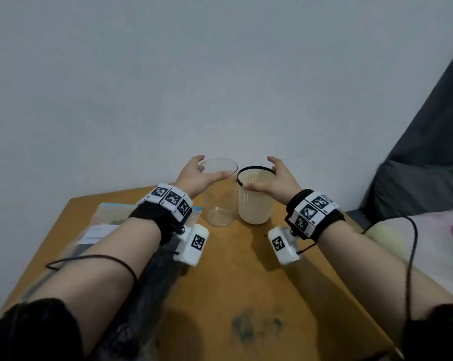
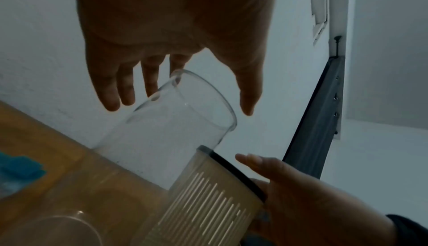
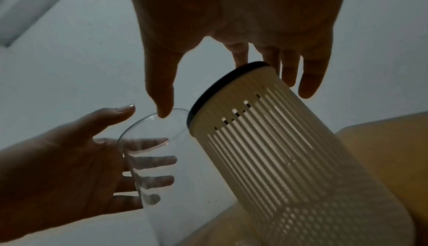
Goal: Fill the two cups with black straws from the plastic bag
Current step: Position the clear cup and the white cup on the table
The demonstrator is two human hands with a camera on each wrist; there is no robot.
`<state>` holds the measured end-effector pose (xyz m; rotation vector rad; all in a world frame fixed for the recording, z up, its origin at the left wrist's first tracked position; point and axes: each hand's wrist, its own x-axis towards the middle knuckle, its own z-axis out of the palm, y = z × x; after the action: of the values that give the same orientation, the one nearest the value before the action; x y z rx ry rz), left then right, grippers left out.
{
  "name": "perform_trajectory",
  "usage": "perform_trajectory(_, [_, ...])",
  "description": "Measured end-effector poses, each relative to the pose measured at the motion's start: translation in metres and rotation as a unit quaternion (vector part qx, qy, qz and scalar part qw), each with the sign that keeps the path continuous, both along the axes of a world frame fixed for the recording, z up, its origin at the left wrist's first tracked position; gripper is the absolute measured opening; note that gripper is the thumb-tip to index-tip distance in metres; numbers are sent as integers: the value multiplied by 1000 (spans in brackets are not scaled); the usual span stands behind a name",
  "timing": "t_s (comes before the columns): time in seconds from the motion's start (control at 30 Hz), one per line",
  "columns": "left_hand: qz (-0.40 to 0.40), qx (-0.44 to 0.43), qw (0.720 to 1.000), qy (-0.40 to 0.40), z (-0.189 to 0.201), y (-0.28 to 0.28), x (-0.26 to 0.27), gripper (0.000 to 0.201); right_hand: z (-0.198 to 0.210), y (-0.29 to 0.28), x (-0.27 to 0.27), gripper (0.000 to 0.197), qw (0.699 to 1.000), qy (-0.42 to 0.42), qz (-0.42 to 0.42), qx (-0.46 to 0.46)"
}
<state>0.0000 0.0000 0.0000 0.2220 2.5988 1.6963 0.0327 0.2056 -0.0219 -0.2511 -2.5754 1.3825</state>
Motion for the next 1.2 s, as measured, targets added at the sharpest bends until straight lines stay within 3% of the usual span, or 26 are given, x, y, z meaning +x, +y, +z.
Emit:
perform_trajectory(0.5, [-9, 22, 999, -22, 4, -1, 38, 90, 2, 2, 57, 90, 999, 3, -31, -44])
perform_trajectory(0.63, [-13, 20, 1000, -20, 2, 0, 61, 92, -2, 6, 82, 99, 999, -5, -33, -43])
perform_trajectory(0.8, [-1, 18, 1000, -9, -1, 1, 80, 90, -1, 8, 104, 98, 998, -6, -50, -46])
perform_trajectory(1.2, [-11, -2, 1000, -13, 3, 1, 95, 103, 5, 0, 120, 102, 996, -15, -70, -57])
